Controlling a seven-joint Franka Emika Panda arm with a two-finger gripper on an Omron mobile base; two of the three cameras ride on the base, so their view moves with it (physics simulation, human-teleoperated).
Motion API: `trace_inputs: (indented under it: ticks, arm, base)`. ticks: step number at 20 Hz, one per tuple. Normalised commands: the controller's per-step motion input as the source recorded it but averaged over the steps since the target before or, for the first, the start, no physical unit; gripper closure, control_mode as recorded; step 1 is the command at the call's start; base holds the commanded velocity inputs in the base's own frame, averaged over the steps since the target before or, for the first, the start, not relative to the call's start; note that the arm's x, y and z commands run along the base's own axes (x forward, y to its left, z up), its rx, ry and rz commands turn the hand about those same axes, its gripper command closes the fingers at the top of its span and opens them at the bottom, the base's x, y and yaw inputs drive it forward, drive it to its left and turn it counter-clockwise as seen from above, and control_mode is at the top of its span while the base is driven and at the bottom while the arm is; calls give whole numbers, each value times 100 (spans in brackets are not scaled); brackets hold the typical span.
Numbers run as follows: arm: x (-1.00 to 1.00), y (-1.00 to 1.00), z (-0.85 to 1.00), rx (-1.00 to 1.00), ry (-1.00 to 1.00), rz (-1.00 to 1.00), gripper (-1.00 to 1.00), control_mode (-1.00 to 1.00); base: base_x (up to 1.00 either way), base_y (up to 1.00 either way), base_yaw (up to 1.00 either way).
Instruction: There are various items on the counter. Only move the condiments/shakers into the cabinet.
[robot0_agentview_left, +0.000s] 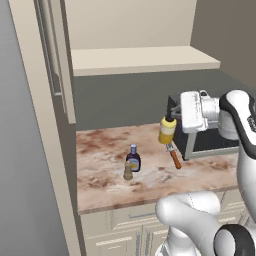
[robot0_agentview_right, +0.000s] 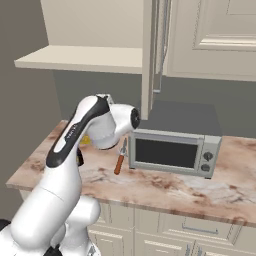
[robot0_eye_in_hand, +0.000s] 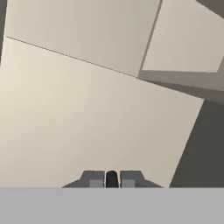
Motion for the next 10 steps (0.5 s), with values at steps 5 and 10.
trace_inputs:
  ticks: [5,10]
  arm:
    - [2,37,100,-1,-32,-44,100,-100]
    - [12,37,100,0,-9,-41,100,-100]
  base:
    - [0,0,0]
    - [0,0,0]
